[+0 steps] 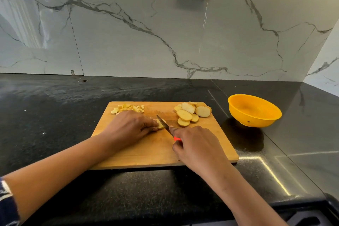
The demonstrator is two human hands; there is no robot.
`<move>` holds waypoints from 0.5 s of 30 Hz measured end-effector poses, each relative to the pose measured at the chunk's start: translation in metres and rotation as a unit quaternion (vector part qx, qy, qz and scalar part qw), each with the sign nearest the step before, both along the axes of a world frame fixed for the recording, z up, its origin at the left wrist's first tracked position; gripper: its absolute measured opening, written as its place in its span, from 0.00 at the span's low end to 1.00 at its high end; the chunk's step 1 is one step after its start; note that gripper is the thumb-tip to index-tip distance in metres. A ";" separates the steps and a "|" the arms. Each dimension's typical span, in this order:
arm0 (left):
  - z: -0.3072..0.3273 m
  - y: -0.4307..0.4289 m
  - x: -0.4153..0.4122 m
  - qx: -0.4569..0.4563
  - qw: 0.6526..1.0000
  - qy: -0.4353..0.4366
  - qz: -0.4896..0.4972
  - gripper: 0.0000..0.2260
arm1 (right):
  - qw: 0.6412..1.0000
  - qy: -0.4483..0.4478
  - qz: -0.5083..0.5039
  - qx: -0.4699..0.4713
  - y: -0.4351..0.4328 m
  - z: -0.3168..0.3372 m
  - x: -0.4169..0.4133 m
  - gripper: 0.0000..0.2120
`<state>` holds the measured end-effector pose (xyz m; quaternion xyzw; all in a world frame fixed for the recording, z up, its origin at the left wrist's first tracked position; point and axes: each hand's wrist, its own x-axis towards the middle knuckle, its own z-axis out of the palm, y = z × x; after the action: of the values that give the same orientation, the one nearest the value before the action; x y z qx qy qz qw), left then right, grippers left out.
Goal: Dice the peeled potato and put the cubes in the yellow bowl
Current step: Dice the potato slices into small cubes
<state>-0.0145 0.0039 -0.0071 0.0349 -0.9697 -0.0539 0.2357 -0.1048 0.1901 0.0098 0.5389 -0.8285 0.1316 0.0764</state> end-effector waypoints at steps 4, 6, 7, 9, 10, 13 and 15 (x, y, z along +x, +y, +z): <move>0.000 -0.001 -0.002 -0.031 0.999 -0.003 -0.015 0.12 | 0.996 0.055 -0.003 0.066 -0.017 -0.002 0.007 0.17; -0.002 -0.001 -0.002 -0.028 1.000 0.002 -0.010 0.09 | 0.994 0.064 0.006 0.088 -0.022 0.001 0.009 0.13; -0.002 -0.001 -0.002 -0.028 1.000 0.007 -0.008 0.09 | 0.994 0.063 0.011 0.088 -0.020 0.002 0.009 0.14; -0.003 0.000 -0.002 -0.029 1.000 0.007 -0.007 0.09 | 0.995 0.055 0.017 0.077 -0.006 -0.003 0.011 0.20; -0.003 0.000 -0.001 -0.028 1.000 0.006 -0.009 0.09 | 0.996 0.049 0.019 0.072 0.003 -0.005 0.012 0.22; -0.002 0.001 0.000 -0.017 1.000 0.006 -0.014 0.09 | 0.998 0.032 0.022 0.058 0.026 -0.004 0.016 0.24; -0.003 0.001 0.002 -0.004 1.000 0.009 -0.011 0.10 | 0.999 0.018 0.022 0.040 0.029 -0.002 0.015 0.24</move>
<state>-0.0129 0.0045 -0.0098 0.0230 -0.9680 -0.0525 0.2443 -0.0898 0.2189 0.0076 0.5622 -0.8194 0.0898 0.0669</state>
